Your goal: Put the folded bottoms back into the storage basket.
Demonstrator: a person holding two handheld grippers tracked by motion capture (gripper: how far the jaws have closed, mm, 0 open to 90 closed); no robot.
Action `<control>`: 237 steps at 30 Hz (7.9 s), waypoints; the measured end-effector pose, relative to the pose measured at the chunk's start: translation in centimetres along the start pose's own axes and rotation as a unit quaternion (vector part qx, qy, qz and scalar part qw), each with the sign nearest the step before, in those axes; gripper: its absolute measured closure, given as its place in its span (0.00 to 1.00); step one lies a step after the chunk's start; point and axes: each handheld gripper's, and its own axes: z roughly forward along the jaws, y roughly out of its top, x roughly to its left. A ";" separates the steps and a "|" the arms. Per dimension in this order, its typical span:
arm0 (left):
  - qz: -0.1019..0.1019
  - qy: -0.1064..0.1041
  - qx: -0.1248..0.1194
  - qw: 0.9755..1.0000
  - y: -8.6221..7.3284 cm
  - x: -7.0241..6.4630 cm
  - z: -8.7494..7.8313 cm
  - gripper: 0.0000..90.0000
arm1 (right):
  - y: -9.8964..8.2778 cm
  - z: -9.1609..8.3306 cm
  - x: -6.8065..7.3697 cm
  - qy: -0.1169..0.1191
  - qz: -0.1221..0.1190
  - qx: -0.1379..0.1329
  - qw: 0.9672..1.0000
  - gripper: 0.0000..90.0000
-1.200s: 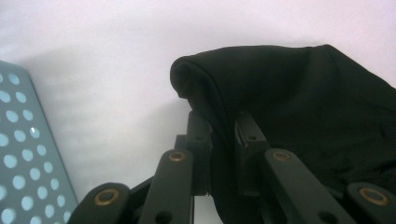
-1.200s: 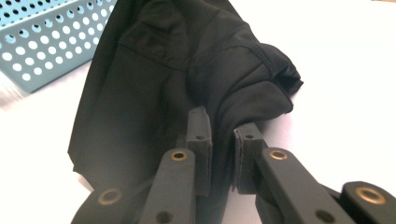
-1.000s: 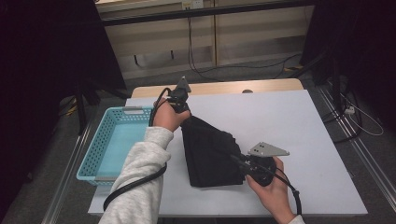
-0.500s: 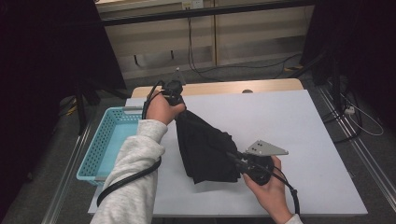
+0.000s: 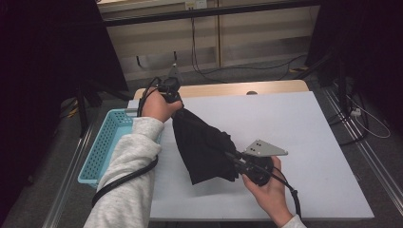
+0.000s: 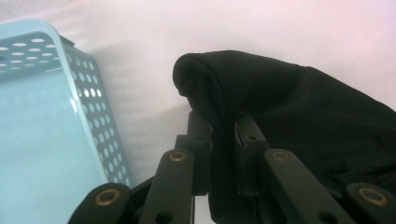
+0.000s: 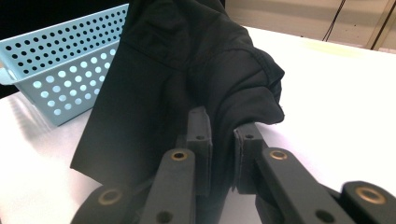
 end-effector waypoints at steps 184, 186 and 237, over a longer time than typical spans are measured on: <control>-0.112 0.070 -0.033 0.991 -4.0 15.5 -11.4 0.89 | 8.9 10.6 12.4 0.156 -0.076 -0.036 0.984 0.90; -0.113 0.071 -0.036 0.990 -4.1 15.7 -11.4 0.89 | 9.0 10.7 12.6 0.158 -0.077 -0.037 0.984 0.90; -0.116 0.060 -0.063 0.989 -4.4 22.0 -8.2 0.87 | 8.7 15.7 15.2 0.173 -0.092 -0.029 0.980 0.87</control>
